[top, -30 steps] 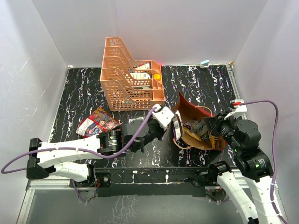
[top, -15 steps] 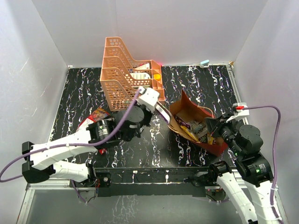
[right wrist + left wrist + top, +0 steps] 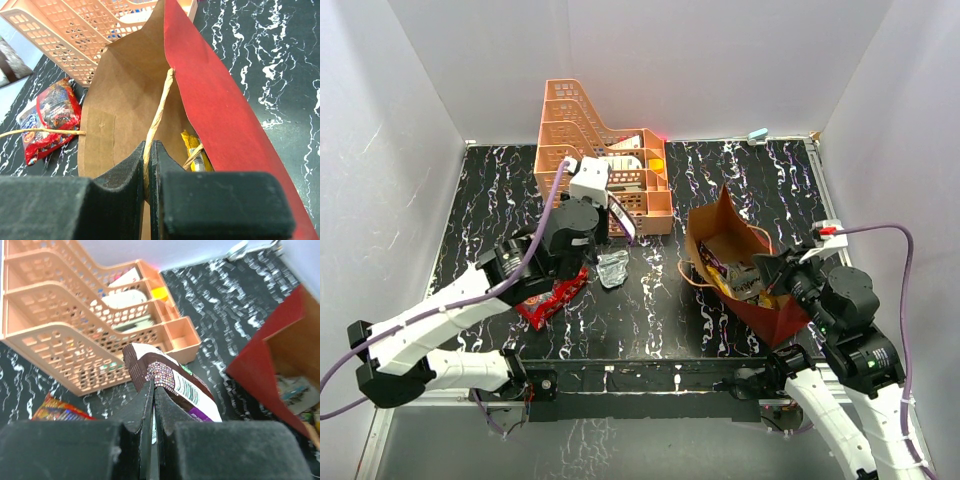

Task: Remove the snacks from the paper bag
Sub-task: Place the snack at the center of the board.

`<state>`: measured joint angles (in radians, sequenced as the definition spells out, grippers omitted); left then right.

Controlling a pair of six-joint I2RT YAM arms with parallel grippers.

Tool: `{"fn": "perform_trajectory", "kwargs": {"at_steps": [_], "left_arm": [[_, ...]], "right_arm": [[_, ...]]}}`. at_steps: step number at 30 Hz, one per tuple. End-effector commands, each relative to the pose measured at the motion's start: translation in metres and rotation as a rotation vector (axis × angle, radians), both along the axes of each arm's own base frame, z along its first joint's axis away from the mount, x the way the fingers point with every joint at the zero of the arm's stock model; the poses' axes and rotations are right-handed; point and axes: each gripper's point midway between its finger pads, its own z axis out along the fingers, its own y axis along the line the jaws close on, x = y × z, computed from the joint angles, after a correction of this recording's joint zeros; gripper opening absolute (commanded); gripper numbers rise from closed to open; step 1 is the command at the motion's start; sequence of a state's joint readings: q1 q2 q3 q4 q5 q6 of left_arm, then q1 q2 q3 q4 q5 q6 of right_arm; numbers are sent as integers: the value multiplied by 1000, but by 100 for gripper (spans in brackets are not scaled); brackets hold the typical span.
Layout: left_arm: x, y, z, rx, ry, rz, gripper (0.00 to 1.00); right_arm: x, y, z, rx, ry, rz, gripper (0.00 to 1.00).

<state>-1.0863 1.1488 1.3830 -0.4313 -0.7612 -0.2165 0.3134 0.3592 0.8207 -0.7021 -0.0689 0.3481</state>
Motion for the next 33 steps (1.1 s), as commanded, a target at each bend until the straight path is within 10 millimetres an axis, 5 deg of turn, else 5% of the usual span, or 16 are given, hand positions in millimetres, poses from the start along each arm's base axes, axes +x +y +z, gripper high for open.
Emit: {"fn": "perform_trajectory", "kwargs": {"at_steps": [1, 10, 19, 29, 33], "left_arm": [[16, 14, -50, 45, 106, 56, 0], [52, 23, -156, -12, 269, 43, 0], [71, 26, -201, -111, 254, 83, 0], [47, 46, -257, -123, 369, 167, 0], [37, 58, -264, -115, 431, 233, 33]], "right_arm": [[-1, -8, 21, 43, -87, -50, 7], [-3, -18, 25, 63, -101, -105, 8], [-1, -17, 22, 59, -94, -101, 8], [-2, -20, 24, 63, -105, -118, 8], [-2, -20, 24, 63, -106, -116, 8]]}}
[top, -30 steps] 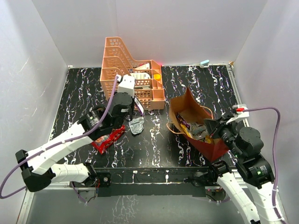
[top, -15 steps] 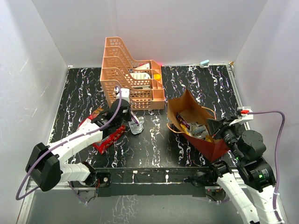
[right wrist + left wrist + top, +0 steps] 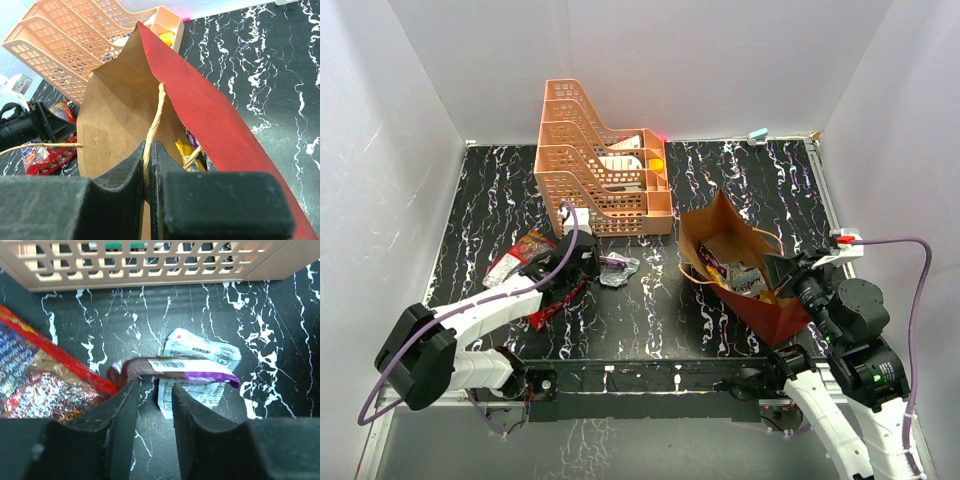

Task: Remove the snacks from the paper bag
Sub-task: Place the snack at the center of the board, then take out the snack from the paper bag.

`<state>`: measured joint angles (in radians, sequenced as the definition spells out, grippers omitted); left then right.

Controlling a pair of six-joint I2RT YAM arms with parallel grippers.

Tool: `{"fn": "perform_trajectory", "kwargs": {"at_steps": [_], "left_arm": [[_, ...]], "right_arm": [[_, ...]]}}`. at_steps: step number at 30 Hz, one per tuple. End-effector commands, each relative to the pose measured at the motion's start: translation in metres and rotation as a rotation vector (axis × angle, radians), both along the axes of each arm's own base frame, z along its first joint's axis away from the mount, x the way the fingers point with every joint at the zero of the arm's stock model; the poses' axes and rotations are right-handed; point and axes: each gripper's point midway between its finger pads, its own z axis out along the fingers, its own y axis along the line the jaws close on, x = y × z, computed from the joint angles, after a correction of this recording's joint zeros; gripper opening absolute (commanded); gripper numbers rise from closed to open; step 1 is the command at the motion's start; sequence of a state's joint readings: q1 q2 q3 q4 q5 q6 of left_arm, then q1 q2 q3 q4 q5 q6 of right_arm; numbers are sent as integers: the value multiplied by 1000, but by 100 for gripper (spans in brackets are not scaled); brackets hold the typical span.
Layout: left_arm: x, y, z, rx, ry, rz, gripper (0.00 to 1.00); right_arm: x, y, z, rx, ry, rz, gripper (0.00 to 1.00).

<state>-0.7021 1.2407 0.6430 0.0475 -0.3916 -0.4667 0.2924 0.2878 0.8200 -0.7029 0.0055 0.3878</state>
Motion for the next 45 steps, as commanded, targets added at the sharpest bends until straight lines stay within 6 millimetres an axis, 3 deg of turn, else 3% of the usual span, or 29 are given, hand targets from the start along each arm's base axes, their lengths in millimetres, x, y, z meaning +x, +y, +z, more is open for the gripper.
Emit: {"fn": "perform_trajectory", "kwargs": {"at_steps": [1, 4, 7, 12, 15, 20, 25, 33, 37, 39, 41, 45], "left_arm": [[-6, 7, 9, -40, 36, 70, 38], [-12, 0, 24, -78, 35, 18, 53], [-13, -4, 51, -114, -7, -14, 61], [-17, -10, 92, -164, -77, -87, 66], [-20, -12, 106, -178, -92, -109, 67], [-24, -14, 117, -194, -97, -131, 67], [-29, -13, 122, -212, -99, -140, 68], [-36, -15, 128, -243, -95, -162, 68], [-39, -15, 130, -250, -94, -170, 68], [-40, -16, 130, -258, -91, -176, 69], [-42, -18, 130, -269, -87, -183, 69], [-45, -24, 129, -293, -77, -208, 69]], "right_arm": [[3, -2, 12, 14, -49, -13, 8], [3, -1, 12, 14, -51, -10, 8], [2, -2, 16, 12, -56, -13, 7], [18, -11, 34, -15, -31, -82, 7], [39, -32, 50, -107, -7, -209, 7], [70, -72, 88, -334, -26, -414, 7], [84, -99, 127, -532, -115, -548, 7], [81, -111, 196, -771, -315, -618, 7], [78, -79, 221, -826, -424, -471, 7], [74, -42, 215, -814, -498, -260, 7], [64, -5, 193, -767, -522, -37, 7], [33, 55, 126, -546, -476, 333, 8]]}}
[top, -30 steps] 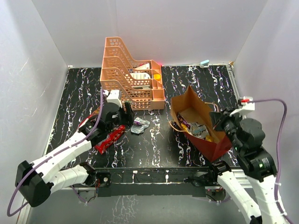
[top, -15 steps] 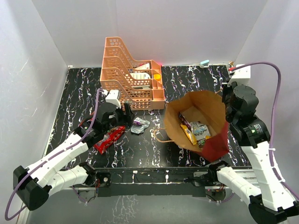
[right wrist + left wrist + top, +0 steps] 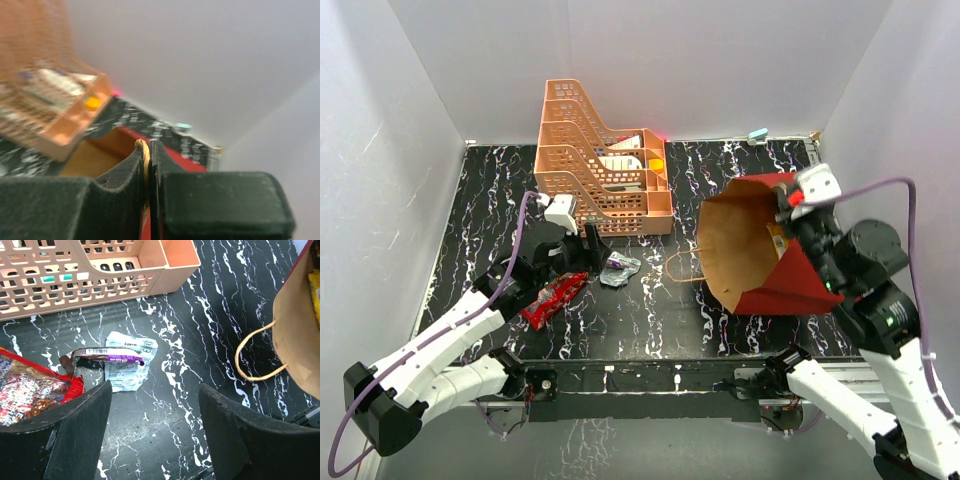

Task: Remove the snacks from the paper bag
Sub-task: Take out the snack from the paper bag.

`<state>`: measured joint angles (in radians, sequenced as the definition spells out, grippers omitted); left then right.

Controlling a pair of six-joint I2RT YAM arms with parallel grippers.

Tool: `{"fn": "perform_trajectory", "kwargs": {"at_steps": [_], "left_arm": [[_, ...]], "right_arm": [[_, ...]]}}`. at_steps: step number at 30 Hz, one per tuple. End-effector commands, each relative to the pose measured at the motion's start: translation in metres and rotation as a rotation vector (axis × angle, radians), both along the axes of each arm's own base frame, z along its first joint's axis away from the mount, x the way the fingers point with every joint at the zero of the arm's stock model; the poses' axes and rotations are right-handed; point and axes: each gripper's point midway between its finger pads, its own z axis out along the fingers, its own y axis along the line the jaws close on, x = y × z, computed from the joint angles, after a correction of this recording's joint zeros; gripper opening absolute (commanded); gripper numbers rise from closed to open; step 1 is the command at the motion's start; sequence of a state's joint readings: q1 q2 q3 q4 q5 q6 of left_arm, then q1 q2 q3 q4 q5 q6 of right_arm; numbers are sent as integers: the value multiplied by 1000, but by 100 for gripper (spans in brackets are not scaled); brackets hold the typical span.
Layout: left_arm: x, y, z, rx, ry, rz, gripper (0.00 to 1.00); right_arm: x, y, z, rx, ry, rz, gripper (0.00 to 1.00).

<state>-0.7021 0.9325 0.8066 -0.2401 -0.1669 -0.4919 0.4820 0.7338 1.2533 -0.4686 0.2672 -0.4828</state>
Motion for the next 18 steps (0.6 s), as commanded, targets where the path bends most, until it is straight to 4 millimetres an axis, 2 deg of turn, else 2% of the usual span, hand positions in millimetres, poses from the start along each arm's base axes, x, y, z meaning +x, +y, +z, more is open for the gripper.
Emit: {"fn": "perform_trajectory", "kwargs": {"at_steps": [1, 5, 9, 13, 16, 18], "left_arm": [[-4, -9, 19, -66, -20, -46, 69], [-9, -23, 20, -98, -10, -114, 69], [-17, -43, 28, -159, -8, -227, 72], [-33, -63, 43, -268, -27, -351, 80], [-53, -78, 58, -386, -52, -469, 88], [-66, -88, 59, -434, -70, -530, 89]], "right_arm": [[-47, 78, -46, 167, 141, 479, 8], [-66, 97, -92, 354, 346, 565, 11], [-69, 87, -118, 567, 473, 441, 12], [-80, 69, -129, 711, 496, 345, 12], [-83, 40, -122, 755, 441, 211, 12], [-82, 19, -120, 800, 406, 98, 12]]}}
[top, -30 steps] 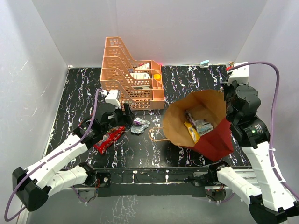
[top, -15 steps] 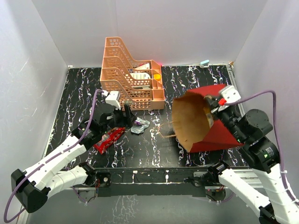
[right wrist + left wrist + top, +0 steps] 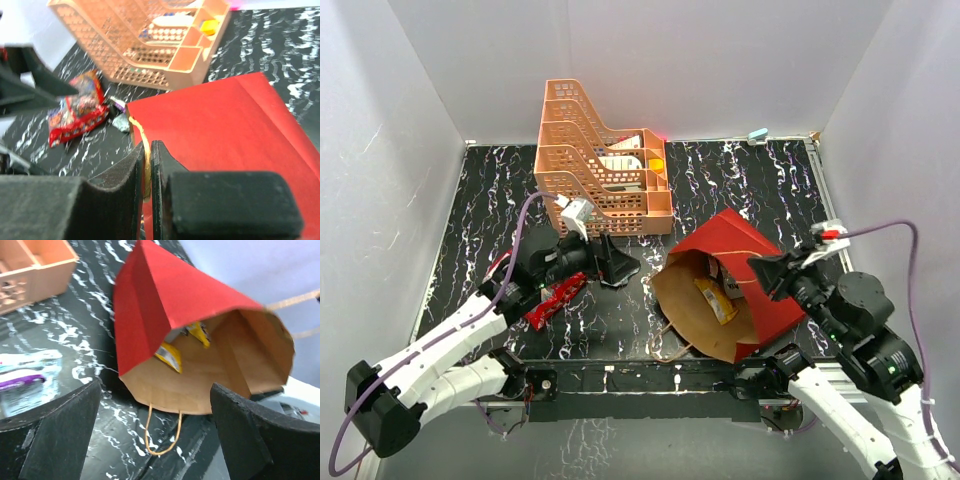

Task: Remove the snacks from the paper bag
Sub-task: Take out the snack from the paper bag.

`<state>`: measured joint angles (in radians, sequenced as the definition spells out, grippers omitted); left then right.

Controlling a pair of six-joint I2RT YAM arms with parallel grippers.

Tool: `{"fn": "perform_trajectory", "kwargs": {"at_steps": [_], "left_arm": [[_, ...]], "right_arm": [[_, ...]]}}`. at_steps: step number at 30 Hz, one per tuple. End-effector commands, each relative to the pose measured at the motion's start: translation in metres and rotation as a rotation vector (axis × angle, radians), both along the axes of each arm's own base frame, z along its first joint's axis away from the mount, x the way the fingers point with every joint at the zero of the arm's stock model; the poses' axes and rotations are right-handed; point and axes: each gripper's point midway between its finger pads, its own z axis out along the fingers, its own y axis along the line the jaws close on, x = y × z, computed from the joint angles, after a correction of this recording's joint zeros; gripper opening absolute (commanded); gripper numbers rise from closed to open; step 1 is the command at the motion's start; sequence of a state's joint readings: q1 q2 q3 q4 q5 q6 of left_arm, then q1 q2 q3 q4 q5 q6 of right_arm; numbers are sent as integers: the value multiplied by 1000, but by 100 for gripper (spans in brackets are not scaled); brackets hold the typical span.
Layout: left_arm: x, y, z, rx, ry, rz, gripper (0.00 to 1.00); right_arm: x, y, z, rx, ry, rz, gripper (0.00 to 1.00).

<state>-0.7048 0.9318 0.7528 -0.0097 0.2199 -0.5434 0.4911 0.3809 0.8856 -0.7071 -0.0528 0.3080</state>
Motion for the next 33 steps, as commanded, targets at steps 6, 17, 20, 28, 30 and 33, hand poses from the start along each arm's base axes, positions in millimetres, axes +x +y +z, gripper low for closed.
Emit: {"fn": "perform_trajectory", "kwargs": {"at_steps": [6, 17, 20, 28, 30, 33], "left_arm": [[-87, -72, 20, -99, -206, -324, 88], [-147, -150, -59, 353, -612, -501, 75], [-139, -168, -68, 454, -739, -545, 71], [-116, -209, -101, 700, -1059, -663, 69], [-107, -217, -112, 739, -1106, -671, 65], [-95, -227, -126, 774, -1129, -696, 66]], "right_arm": [[8, -25, 23, 148, -9, -199, 11], [11, -23, 33, 169, -38, -196, 12], [11, -21, 40, 157, -42, -178, 12], [12, -31, 51, 163, -64, -228, 12], [11, -28, 54, 170, -72, -213, 12], [10, -27, 58, 177, -88, -201, 12]]}}
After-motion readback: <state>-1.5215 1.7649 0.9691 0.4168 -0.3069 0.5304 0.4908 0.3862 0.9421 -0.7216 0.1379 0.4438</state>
